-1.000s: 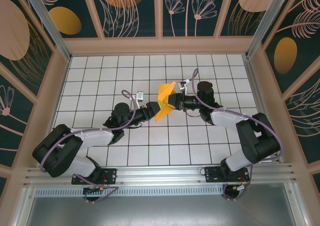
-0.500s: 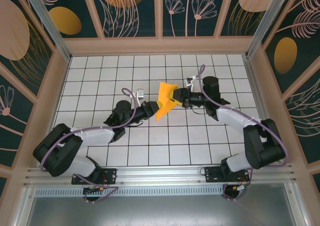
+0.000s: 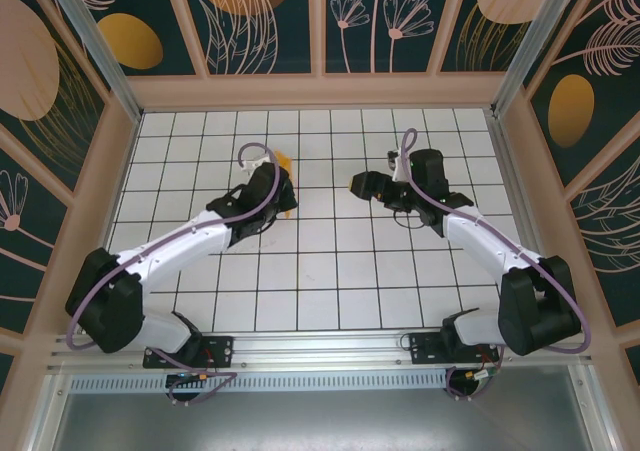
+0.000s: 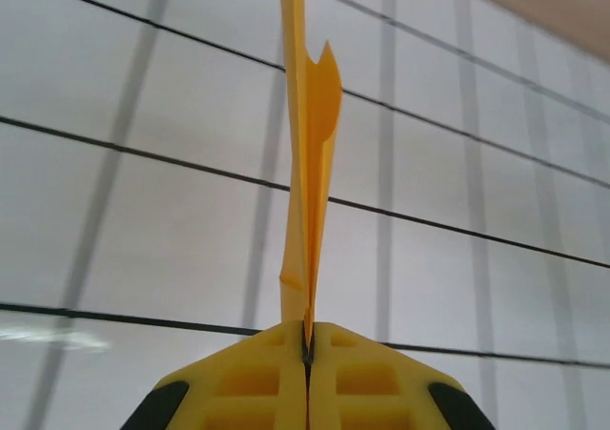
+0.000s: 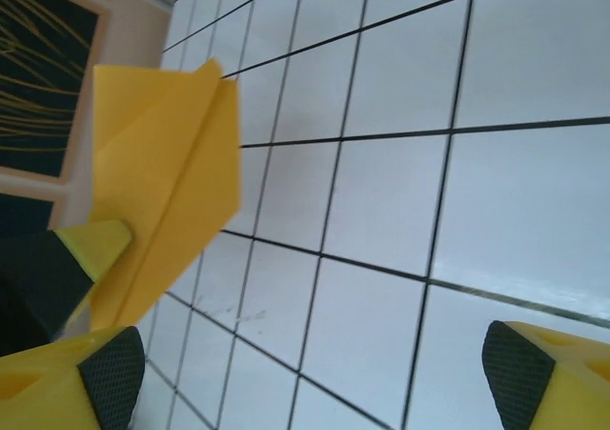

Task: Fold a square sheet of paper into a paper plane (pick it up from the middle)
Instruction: Turn over the paper at the center of the table.

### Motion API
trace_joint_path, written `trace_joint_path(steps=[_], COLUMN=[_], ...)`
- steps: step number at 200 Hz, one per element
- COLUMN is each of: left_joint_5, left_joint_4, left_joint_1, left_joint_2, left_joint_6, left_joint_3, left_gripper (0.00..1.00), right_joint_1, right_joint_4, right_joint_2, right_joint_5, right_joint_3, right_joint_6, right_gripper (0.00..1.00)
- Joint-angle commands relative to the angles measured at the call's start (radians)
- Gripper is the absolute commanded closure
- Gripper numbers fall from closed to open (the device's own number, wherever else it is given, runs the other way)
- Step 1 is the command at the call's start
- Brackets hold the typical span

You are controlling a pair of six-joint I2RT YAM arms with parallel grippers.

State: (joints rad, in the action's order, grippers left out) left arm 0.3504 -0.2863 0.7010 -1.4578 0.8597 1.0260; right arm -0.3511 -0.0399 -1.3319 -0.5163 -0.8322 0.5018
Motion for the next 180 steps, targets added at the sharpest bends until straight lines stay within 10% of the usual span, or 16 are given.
trace_joint_path(steps=[1,64,84,180], left_joint_5=[0.284,0.182,0.088,-0.180], left_joint_4=[-0.390,-0.394,-0.268,0.233], left_joint_1=[0.019,0.059,0.058,-0.103], left_joint_2=[-0.104,-0.443,-0.467,-0.174], left_joint_6=[-0.018,0.015,0.003,-0.050], left_joint_3=[0.121,0.341,0.333,0.016], left_gripper=[0.93,0.87,0.67,0.19], right_joint_1=[0.007,0.013,0.016,-0.172], right_joint_4=[-0.043,-0.062,-0.059,-0.012], right_joint_2=[0.030,0.033,0.029,-0.124], right_joint_5=[0.100,0.202,0.211,0.270], right_joint_3=[-0.008,0.009,0.018,-0.026], right_joint_6=[-0.049,-0.037,-0.035,-0.026], right_gripper=[0.05,0.06,0.06,0.13])
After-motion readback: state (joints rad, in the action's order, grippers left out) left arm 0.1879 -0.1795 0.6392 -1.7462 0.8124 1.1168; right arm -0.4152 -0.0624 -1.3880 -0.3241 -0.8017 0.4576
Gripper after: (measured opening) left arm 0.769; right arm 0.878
